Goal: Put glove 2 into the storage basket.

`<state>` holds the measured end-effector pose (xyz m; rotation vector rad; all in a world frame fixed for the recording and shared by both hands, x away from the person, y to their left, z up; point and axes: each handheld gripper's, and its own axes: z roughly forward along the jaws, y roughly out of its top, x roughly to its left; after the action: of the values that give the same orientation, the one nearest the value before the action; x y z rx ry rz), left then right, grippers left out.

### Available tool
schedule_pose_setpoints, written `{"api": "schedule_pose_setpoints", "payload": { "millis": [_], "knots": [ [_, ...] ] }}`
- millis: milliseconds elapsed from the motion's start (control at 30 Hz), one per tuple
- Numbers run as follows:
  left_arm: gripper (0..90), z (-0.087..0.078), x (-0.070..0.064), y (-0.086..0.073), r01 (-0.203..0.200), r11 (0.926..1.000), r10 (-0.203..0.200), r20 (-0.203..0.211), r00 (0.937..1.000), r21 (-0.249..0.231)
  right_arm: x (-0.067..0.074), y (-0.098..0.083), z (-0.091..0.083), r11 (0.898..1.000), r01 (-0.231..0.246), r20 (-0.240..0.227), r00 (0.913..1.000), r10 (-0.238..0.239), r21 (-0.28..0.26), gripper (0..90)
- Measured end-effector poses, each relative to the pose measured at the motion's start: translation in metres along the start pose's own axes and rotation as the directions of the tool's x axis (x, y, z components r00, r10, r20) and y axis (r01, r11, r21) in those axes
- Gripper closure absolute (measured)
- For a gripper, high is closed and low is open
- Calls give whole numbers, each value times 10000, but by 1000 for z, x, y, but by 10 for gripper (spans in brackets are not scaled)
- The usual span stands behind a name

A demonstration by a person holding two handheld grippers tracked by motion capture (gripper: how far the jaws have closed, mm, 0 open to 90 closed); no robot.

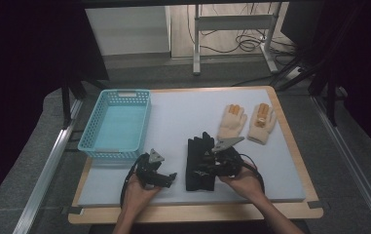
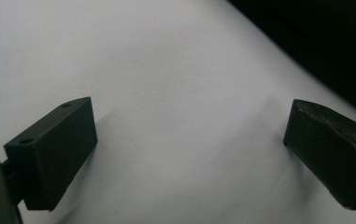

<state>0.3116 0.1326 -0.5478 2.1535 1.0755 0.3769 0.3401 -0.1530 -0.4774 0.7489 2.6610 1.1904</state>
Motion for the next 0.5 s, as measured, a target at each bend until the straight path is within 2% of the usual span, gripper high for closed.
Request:
{"api": "schedule_pose_setpoints", "payload": {
  "millis": [67, 100, 133, 167, 200, 233, 367, 400, 500],
  "knots": [
    [33, -2, 1, -2, -71, 10000, 71, -59, 10000, 33, -16, -13, -7, 9996, -291, 219, 9993, 292, -30, 767],
    [33, -4, 3, -4, -35, 10000, 36, -75, 10000, 71, -20, -19, -8, 9991, -426, 281, 9987, 425, 18, 808],
    [33, -6, 4, -5, 10, 10000, -10, -88, 10000, 77, -20, -19, -8, 9991, -426, 281, 9987, 425, 18, 808],
    [29, -8, 6, -7, 37, 10000, -36, -141, 9999, 91, -26, -30, -9, 9981, -598, 261, 9979, 595, 121, 861],
    [28, -12, 11, -12, 168, 9998, -167, -180, 9997, 82, -27, -35, -9, 9976, -670, 215, 9976, 666, 188, 875],
    [37, -13, 12, -15, 212, 9998, -213, -141, 9997, -47, -27, -40, -8, 9972, -702, 186, 9974, 697, 271, 881],
    [38, -18, 17, -20, 159, 9999, -159, -175, 9997, -8, -25, -53, -5, 9966, -643, 146, 9979, 636, 522, 884],
    [38, -19, 18, -21, 120, 9999, -121, -183, 9998, -17, -22, -59, -1, 9970, -404, 233, 9990, 390, 655, 885],
    [35, -19, 19, -22, 65, 10000, -65, -150, 9999, 15, -18, -62, 2, 9979, -339, 129, 9994, 333, 558, 886]
  ]
}}
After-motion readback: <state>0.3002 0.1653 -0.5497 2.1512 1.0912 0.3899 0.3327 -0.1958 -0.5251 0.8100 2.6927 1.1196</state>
